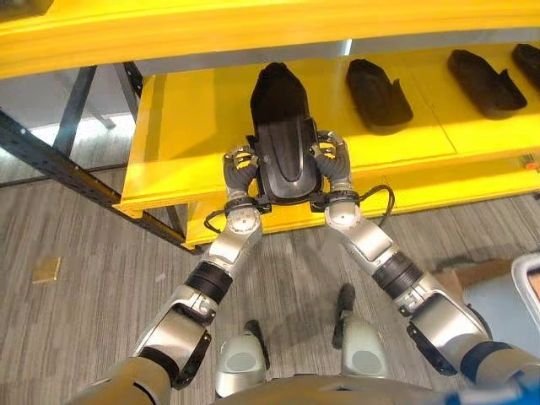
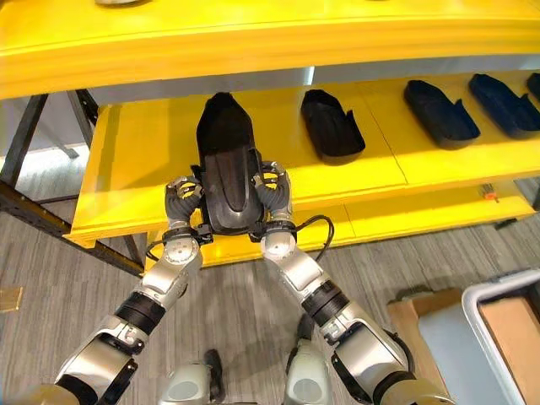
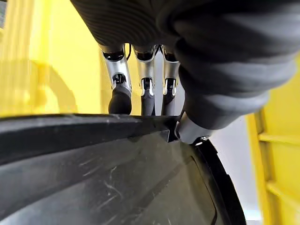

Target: Move parts from the plastic box to the shelf.

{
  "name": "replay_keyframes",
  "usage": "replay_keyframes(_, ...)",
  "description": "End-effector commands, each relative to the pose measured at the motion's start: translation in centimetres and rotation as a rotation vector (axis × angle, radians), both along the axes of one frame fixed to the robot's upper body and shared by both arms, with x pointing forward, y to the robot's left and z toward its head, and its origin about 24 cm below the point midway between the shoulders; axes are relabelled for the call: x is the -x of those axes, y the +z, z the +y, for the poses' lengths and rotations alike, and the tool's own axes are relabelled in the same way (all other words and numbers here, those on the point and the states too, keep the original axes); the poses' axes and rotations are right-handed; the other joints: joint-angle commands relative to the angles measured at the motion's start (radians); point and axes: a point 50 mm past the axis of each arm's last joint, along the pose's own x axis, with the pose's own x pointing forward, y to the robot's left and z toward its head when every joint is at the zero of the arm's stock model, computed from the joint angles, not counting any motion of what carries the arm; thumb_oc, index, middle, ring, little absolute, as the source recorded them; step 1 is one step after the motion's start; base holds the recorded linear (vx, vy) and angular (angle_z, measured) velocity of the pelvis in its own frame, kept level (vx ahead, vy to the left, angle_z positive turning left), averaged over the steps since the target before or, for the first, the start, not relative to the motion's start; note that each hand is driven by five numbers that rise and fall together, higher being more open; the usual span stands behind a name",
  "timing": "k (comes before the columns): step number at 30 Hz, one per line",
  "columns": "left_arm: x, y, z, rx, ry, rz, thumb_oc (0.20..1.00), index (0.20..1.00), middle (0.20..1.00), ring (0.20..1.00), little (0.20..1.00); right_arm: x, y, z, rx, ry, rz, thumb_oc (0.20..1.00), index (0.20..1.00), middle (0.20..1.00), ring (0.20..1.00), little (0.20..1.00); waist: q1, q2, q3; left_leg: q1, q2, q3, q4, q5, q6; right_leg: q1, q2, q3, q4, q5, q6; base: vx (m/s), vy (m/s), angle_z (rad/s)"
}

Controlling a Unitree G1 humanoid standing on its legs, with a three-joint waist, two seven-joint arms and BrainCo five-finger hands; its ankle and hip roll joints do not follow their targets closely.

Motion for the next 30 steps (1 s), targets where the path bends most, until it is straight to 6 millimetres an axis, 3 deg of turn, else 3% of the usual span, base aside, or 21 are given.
replay_keyframes(1, -0.3, 3.5, -3.0, -0.009, -0.145, -0.176, 0.2, 0.2, 0.2, 0.2, 0.2, 1.7, 9.3, 4.8, -0.09, 0.255, -0.332, 0.2, 0.2, 0.2, 0.2, 0.2, 0.005, -0.043, -0.002, -0.038, -0.08, 0.047, -0.019, -0.009, 0.057, 0.025, -0.09, -0.039, 0.016, -0.074, 0.089, 0.18, -0.183, 0.31)
replay_keyframes(7, -0.3, 3.9, -3.0, 0.015, -0.152, -0.203, 0.2, 0.2, 0.2, 0.2, 0.2, 1.4, 10.0, 4.0, -0.091, 0.246, -0.35, 0.2, 0.2, 0.2, 0.2, 0.2, 0.001, -0.033, 0.029, -0.071, -0.044, 0.042, -0.035, 0.03, 0.038, 0.013, -0.049, -0.057, 0.076, -0.143, 0.046, 0.13, -0.115, 0.19)
replay_keyframes(10, -0.4, 3.9, -3.6, 0.003, -0.16, -0.199, 0.2, 0.2, 0.2, 0.2, 0.2, 1.1, 9.8, 3.9, -0.092, 0.251, -0.344, 0.2, 0.2, 0.2, 0.2, 0.2, -0.015, -0.036, 0.023, -0.071, -0.053, 0.03, 0.017, 0.003, 0.043, 0.025, -0.014, -0.041, 0.1, -0.176, 0.019, 0.17, -0.143, 0.35)
replay_keyframes(12, -0.5, 4.2, -3.8, 0.006, -0.161, -0.206, 0.2, 0.2, 0.2, 0.2, 0.2, 1.0, 9.9, 3.5, -0.089, 0.253, -0.347, 0.2, 0.2, 0.2, 0.2, 0.2, -0.031, -0.046, 0.017, -0.086, -0.046, 0.054, 0.141, -0.017, 0.035, 0.054, 0.016, -0.048, 0.076, -0.19, -0.011, 0.12, -0.192, 0.16)
replay_keyframes(13, -0.6, 4.4, -3.9, 0.002, -0.168, -0.213, 0.2, 0.2, 0.2, 0.2, 0.2, 0.9, 9.9, 3.3, -0.08, 0.248, -0.354, 0.2, 0.2, 0.2, 0.2, 0.2, -0.033, -0.045, 0.022, -0.118, -0.033, 0.051, 0.212, 0.022, 0.019, 0.066, 0.033, -0.048, 0.065, -0.193, -0.026, 0.06, -0.162, 0.2)
replay_keyframes(14, -0.6, 4.5, -4.0, 0.002, -0.17, -0.214, 0.2, 0.2, 0.2, 0.2, 0.2, 0.9, 9.9, 3.3, -0.079, 0.248, -0.355, 0.2, 0.2, 0.2, 0.2, 0.2, -0.034, -0.043, 0.023, -0.126, -0.028, 0.048, 0.224, 0.027, 0.016, 0.068, 0.038, -0.05, 0.062, -0.193, -0.029, 0.07, -0.095, 0.3)
replay_keyframes(15, -0.8, 4.7, -3.9, 0.01, -0.17, -0.221, 0.2, 0.2, 0.2, 0.2, 0.2, 0.8, 10.0, 3.6, -0.069, 0.25, -0.366, 0.2, 0.2, 0.2, 0.2, 0.2, -0.022, -0.034, 0.046, -0.185, -0.025, -0.022, 0.24, 0.098, 0.0, 0.065, 0.066, -0.022, 0.083, -0.206, -0.039, 0.06, 0.02, 0.24)
replay_keyframes(16, -0.8, 4.7, -3.9, 0.012, -0.164, -0.226, 0.2, 0.2, 0.2, 0.2, 0.2, 0.8, 10.0, 3.8, -0.067, 0.253, -0.365, 0.2, 0.2, 0.2, 0.2, 0.2, -0.018, -0.028, 0.051, -0.189, -0.015, -0.038, 0.183, 0.126, -0.005, 0.06, 0.072, -0.015, 0.094, -0.21, -0.039, 0.12, 0.226, -0.01)
replay_keyframes(17, -0.9, 4.6, -4.2, 0.026, -0.16, -0.228, 0.2, 0.2, 0.2, 0.2, 0.2, 1.0, 10.1, 4.2, -0.052, 0.25, -0.365, 0.2, 0.2, 0.2, 0.2, 0.2, -0.011, -0.006, 0.052, -0.209, 0.031, -0.092, 0.028, 0.273, -0.039, 0.054, 0.082, 0.001, 0.094, -0.204, -0.039, 0.15, 0.396, -0.29)
replay_keyframes(18, -0.9, 4.2, -4.4, 0.045, -0.157, -0.214, 0.2, 0.2, 0.2, 0.2, 0.2, 1.0, 9.7, 4.3, -0.032, 0.259, -0.354, 0.2, 0.2, 0.2, 0.2, 0.2, -0.012, 0.003, 0.05, -0.221, 0.065, -0.107, -0.027, 0.317, -0.051, 0.059, 0.078, 0.012, 0.104, -0.22, -0.038, 0.16, 0.407, -0.31)
replay_keyframes(19, -0.9, 4.1, -4.4, 0.049, -0.156, -0.209, 0.2, 0.2, 0.2, 0.2, 0.2, 0.9, 9.5, 4.3, -0.025, 0.261, -0.349, 0.2, 0.2, 0.2, 0.2, 0.2, -0.014, 0.004, 0.049, -0.218, 0.07, -0.104, -0.036, 0.308, -0.05, 0.058, 0.072, 0.013, 0.114, -0.227, -0.036, 0.15, 0.304, -0.25)
replay_keyframes(22, -1.1, 3.5, -3.9, 0.049, -0.148, -0.175, 0.2, 0.2, 0.2, 0.2, 0.2, 0.6, 8.4, 3.9, -0.038, 0.265, -0.303, 0.2, 0.2, 0.2, 0.2, 0.2, -0.025, 0.001, 0.03, -0.166, 0.052, -0.051, -0.084, 0.208, -0.028, 0.04, 0.026, -0.004, 0.174, -0.247, -0.018, 0.16, 0.234, -0.51)
replay_keyframes(25, -1.3, 4.2, -4.5, -0.013, -0.164, -0.208, 0.2, 0.2, 0.2, 0.2, 0.2, 0.6, 8.8, 3.4, -0.064, 0.244, -0.34, 0.2, 0.2, 0.2, 0.2, 0.2, -0.025, 0.004, 0.051, -0.155, -0.01, -0.065, -0.11, 0.174, -0.012, -0.003, 0.03, 0.008, 0.188, -0.236, -0.003, 0.02, 0.11, -0.15)
replay_keyframes(30, -1.6, 5.6, -4.2, -0.02, -0.151, -0.249, 0.2, 0.2, 0.2, 0.2, 0.2, 0.3, 10.0, 3.1, -0.064, 0.238, -0.372, 0.2, 0.2, 0.2, 0.2, 0.2, -0.015, 0.017, 0.086, -0.176, -0.046, -0.085, -0.092, 0.158, 0.001, -0.022, 0.028, 0.012, 0.195, -0.234, -0.007, -0.04, 0.063, 0.23)
